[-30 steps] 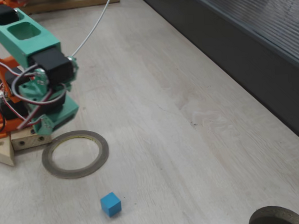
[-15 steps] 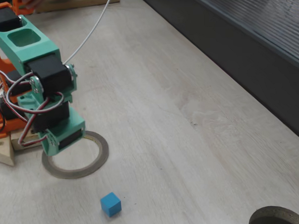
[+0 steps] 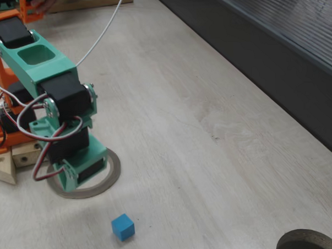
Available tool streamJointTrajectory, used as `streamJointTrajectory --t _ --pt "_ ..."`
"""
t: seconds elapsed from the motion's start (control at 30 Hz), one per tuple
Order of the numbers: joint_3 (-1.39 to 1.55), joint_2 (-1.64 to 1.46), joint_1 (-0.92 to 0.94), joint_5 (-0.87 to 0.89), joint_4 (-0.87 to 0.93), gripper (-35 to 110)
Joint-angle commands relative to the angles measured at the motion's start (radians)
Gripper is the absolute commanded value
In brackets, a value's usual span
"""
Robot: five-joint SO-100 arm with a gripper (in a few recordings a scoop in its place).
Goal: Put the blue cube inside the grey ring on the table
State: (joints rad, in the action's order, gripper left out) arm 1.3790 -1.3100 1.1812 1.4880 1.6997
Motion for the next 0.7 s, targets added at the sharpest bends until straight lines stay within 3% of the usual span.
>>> streamJointTrajectory --t 0.0,0.67 --pt "-0.110 0.043 0.014 0.009 -0.006 1" --pt "-0.414 0.284 0.014 0.009 -0.006 1"
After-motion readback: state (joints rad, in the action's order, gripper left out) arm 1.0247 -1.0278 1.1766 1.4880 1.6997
